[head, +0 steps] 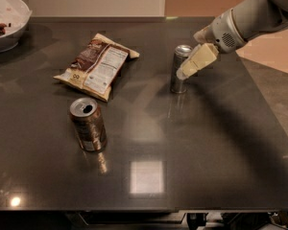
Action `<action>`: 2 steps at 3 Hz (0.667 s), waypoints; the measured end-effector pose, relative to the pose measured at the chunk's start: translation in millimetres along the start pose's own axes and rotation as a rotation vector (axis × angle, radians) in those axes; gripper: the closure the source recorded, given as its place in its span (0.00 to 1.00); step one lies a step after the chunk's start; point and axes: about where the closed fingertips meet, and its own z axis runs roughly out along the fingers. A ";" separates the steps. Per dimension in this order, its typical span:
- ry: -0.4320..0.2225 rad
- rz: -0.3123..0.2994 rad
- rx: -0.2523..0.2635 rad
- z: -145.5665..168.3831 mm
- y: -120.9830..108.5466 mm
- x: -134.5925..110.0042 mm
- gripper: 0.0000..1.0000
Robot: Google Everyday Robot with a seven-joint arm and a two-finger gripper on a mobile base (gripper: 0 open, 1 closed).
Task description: Move redbull can near orange can
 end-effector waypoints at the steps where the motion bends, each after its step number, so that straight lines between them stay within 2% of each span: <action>1: -0.002 -0.009 -0.017 7.3 2.3 -1.1 0.29; 2: -0.016 -0.027 -0.034 8.4 8.4 -6.2 0.52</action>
Offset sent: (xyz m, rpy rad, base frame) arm -0.0093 0.0155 0.0039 0.0258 -0.0138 0.0667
